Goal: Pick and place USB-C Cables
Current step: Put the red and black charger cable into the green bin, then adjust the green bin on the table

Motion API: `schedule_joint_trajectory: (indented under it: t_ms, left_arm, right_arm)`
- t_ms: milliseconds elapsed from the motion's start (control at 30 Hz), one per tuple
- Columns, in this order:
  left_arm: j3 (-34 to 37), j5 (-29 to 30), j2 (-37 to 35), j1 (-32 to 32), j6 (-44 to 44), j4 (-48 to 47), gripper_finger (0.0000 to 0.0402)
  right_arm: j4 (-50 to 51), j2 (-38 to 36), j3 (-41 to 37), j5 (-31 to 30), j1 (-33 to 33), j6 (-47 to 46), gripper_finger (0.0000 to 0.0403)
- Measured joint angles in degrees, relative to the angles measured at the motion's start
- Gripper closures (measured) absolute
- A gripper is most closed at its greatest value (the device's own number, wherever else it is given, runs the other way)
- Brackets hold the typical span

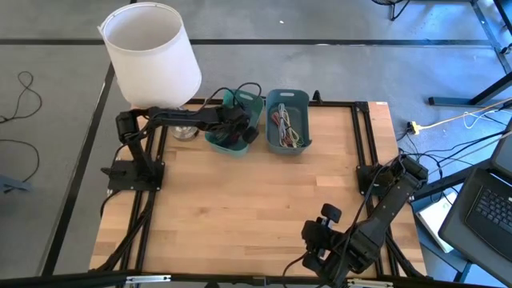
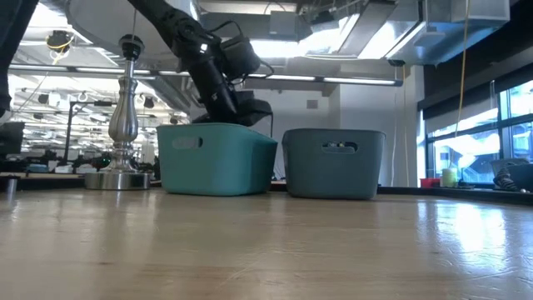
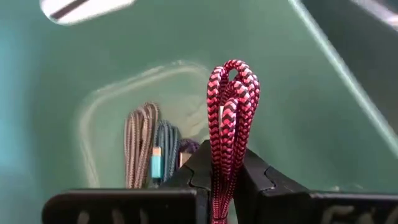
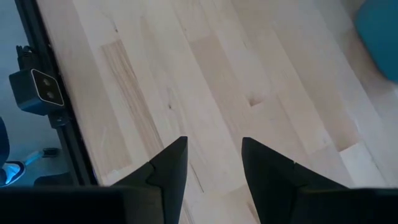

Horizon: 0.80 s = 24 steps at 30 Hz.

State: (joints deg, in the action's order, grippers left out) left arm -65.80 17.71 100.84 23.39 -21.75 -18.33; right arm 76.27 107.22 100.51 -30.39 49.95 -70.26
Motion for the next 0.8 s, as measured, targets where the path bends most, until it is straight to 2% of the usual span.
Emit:
schedule_joint_trajectory:
  t_ms: [100, 333, 467, 667, 800]
  left_arm:
    - [0.02, -1.42, 0.04, 0.01, 0.27, -0.34, 0.0358]
    - [0.02, -1.17, 0.04, -1.58, 5.30, 1.14, 0.0245]
    - [-0.23, -0.65, 0.04, -2.31, 6.39, 2.01, 0.0196]
    - [-4.29, -0.12, -2.13, -3.64, 7.53, 0.70, 0.0176]
    - [-8.76, 2.91, -4.55, -6.51, 9.50, -5.60, 0.0179]
  right_arm:
    - [-0.04, 0.00, 0.00, -0.02, 0.00, 0.00, 0.0248]
    - [-0.23, 0.00, 0.00, -0.03, 0.00, 0.00, 0.0248]
    - [-0.27, 0.00, 0.00, -0.02, 0.00, 0.00, 0.0248]
    - [-0.62, 0.00, 0.00, -0.03, 0.00, 0.00, 0.0248]
    - [-0.87, 0.00, 0.00, -0.02, 0.00, -0.02, 0.0248]
